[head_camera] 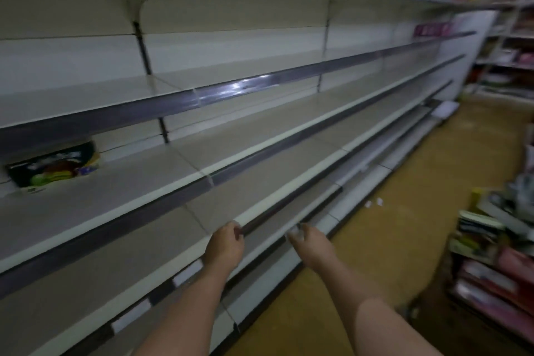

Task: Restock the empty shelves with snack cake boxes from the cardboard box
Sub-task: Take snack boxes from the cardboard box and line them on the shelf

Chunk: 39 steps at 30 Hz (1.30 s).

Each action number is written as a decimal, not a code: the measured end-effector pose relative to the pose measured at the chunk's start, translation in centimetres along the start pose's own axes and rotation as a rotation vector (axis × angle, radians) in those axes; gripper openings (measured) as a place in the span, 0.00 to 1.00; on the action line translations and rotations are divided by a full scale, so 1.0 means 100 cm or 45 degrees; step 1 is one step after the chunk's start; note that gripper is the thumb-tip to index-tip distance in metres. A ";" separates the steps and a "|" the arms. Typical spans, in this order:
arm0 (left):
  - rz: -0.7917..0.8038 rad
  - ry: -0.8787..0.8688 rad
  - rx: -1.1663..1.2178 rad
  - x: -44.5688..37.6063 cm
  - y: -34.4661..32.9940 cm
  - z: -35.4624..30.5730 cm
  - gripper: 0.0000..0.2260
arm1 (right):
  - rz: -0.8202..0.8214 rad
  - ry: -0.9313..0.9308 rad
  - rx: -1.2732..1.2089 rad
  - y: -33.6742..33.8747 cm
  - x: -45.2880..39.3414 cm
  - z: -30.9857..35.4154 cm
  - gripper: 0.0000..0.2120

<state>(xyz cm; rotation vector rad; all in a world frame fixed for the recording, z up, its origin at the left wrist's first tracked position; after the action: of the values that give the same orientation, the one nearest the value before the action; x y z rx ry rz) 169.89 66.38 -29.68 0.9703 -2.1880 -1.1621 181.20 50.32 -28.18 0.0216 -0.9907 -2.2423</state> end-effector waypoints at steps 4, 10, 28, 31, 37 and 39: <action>0.172 -0.151 -0.024 0.013 -0.052 -0.043 0.13 | -0.109 -0.227 -0.009 0.029 0.029 -0.064 0.29; 0.366 -0.391 -0.063 0.046 -0.115 -0.124 0.13 | -0.381 -0.502 -0.050 0.089 0.078 -0.157 0.29; 0.660 -0.712 -0.049 0.176 -0.292 -0.369 0.08 | -0.756 -0.811 -0.169 0.284 0.181 -0.406 0.20; 0.679 -0.726 -0.098 0.188 -0.317 -0.391 0.11 | -0.761 -0.814 -0.193 0.304 0.177 -0.435 0.24; 0.699 -0.714 -0.165 0.188 -0.346 -0.422 0.16 | -0.723 -0.821 -0.287 0.317 0.155 -0.463 0.24; 0.731 -0.699 -0.144 0.185 -0.355 -0.432 0.18 | -0.717 -0.812 -0.310 0.319 0.145 -0.468 0.24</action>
<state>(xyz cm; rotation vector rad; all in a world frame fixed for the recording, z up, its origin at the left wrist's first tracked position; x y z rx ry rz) 200.44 16.38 -35.49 -0.0684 -2.5212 -1.3337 201.09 -3.99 -36.81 -0.6282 -1.1142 -2.9683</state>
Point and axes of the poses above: each hand's wrist, its own x-axis away from the middle knuckle, its own y-axis out of the back of the hand, z = x × y, the point moved 2 cm from there along -x, towards the middle knuckle, and after that the axes turned 8 degrees about -x, right-handed, at the moved point
